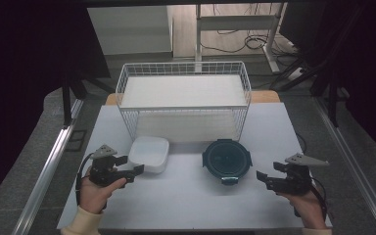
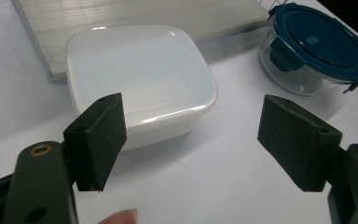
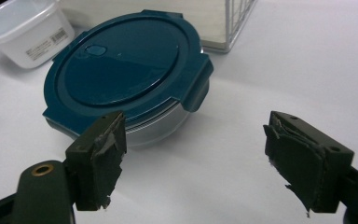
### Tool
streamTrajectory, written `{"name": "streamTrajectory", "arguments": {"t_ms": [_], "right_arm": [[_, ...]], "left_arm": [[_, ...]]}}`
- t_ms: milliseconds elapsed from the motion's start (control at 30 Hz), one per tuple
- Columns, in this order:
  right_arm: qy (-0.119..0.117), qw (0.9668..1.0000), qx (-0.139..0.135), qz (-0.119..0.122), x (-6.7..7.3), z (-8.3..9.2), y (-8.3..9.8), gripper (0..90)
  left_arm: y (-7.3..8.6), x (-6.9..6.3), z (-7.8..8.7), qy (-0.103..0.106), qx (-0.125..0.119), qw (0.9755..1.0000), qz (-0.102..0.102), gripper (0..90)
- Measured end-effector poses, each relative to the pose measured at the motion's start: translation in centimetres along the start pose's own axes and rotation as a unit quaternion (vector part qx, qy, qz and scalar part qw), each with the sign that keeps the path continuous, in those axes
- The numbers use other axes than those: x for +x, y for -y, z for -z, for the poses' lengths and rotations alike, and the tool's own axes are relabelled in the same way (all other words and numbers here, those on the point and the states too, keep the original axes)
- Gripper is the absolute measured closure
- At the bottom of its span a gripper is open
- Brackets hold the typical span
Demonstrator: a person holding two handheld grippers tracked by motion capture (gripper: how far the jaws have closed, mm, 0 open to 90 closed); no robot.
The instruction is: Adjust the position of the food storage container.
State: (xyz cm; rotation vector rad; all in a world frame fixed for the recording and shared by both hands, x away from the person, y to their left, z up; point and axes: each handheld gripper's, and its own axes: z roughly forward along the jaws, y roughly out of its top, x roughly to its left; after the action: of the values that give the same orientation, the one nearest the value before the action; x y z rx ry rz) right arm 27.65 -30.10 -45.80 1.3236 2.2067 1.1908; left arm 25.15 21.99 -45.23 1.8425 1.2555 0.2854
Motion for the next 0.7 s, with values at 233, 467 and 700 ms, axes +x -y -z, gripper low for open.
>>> {"name": "streamTrajectory", "arguments": {"t_ms": [233, 467, 700], "right_arm": [[0.002, 0.9999, 0.011, 0.004, 0.2, -0.5, -0.2, 21.0], [0.009, 0.9996, 0.027, 0.006, 0.2, -0.9, 0.0, 21.3], [0.01, 0.9996, 0.026, 0.004, 0.4, 0.0, 0.0, 22.7]], "left_arm": [[0.1, 0.4, 0.2, -0.005, 0.0, 1.0, 0.003, 23.1], [0.3, 0.1, 0.2, -0.002, 0.005, 1.0, -0.004, 22.7], [0.1, -0.7, 0.9, 0.008, -0.005, 0.9999, -0.011, 22.4]]}}
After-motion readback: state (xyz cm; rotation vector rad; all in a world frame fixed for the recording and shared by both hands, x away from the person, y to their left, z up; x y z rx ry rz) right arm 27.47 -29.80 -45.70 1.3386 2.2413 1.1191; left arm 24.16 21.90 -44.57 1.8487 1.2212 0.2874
